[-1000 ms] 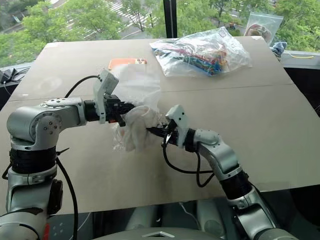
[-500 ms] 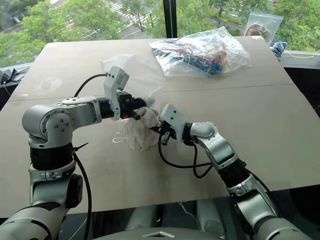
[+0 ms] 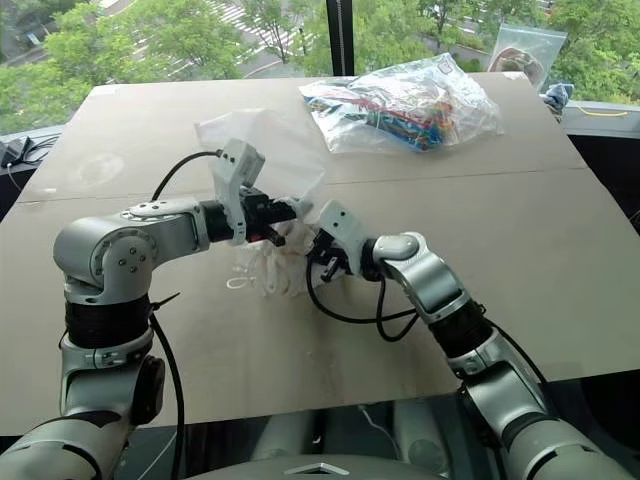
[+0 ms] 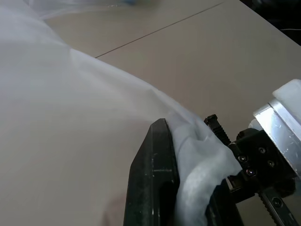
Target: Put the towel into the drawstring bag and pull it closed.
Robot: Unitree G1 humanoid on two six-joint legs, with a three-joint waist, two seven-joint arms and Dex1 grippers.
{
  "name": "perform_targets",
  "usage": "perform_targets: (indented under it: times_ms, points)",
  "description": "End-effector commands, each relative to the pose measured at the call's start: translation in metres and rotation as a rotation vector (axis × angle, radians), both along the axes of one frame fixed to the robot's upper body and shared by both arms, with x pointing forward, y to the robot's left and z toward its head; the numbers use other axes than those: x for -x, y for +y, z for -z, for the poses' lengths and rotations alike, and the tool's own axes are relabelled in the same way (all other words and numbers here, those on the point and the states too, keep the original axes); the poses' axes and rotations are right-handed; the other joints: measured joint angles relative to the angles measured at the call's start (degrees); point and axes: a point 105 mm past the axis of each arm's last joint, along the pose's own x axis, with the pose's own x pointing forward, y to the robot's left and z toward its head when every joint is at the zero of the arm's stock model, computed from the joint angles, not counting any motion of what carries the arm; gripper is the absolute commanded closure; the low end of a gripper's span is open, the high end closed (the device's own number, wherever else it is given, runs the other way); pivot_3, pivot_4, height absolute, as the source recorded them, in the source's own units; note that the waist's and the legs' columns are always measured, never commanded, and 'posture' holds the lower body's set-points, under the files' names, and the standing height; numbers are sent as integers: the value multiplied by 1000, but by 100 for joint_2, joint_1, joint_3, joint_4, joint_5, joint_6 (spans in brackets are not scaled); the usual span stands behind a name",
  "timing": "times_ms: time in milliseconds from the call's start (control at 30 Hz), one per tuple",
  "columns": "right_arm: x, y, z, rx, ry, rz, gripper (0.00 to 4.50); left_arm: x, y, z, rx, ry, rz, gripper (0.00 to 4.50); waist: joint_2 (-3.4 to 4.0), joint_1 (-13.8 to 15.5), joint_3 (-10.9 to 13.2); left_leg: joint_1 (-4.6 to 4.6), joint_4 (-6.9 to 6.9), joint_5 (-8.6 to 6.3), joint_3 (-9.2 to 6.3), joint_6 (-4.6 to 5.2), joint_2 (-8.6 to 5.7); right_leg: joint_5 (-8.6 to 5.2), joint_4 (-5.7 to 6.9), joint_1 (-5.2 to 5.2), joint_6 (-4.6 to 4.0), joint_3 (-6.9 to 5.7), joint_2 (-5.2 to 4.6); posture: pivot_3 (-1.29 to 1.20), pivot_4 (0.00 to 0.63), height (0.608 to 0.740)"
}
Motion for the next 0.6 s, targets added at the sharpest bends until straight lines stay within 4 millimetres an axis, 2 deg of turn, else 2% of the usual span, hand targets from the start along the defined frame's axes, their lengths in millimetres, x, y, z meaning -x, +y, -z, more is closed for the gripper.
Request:
perform_targets:
  times_ms: [33, 200, 300, 433, 600]
  points:
    - [-15, -3, -24, -229, 119, 122, 4482, 11, -2, -2, -38, -53, 56, 4500, 1, -13, 0, 1, 0, 0, 0, 0, 0, 0, 1, 0, 0, 1, 0, 0, 150, 740]
    - [-36, -34, -28, -421, 249, 327, 4482, 15, 15, 10, -70, -27, 18, 4500, 1, 18, 0, 0, -3, 0, 0, 0, 0, 0, 1, 0, -1, -1, -1, 0, 150, 740]
    - [-40, -46, -29, -505, 301, 387, 4482, 16, 22, 16, -83, -18, 0, 4500, 1, 24, 1, -1, -3, 0, 1, 1, -3, 0, 0, 0, 0, 0, -4, 0, 150, 740]
    - [-37, -48, -32, -565, 338, 387, 4482, 13, 24, 17, -71, -13, -17, 4500, 2, 5, 1, -1, -5, 0, 0, 1, -2, 0, -1, -1, -1, -2, -2, 0, 150, 740]
    - [-36, -43, -39, -589, 333, 375, 4482, 11, 12, 4, 35, 8, 7, 4500, 2, 1, 1, -1, -5, -1, 0, 1, -1, 0, 0, -1, 0, -2, -2, 0, 150, 740]
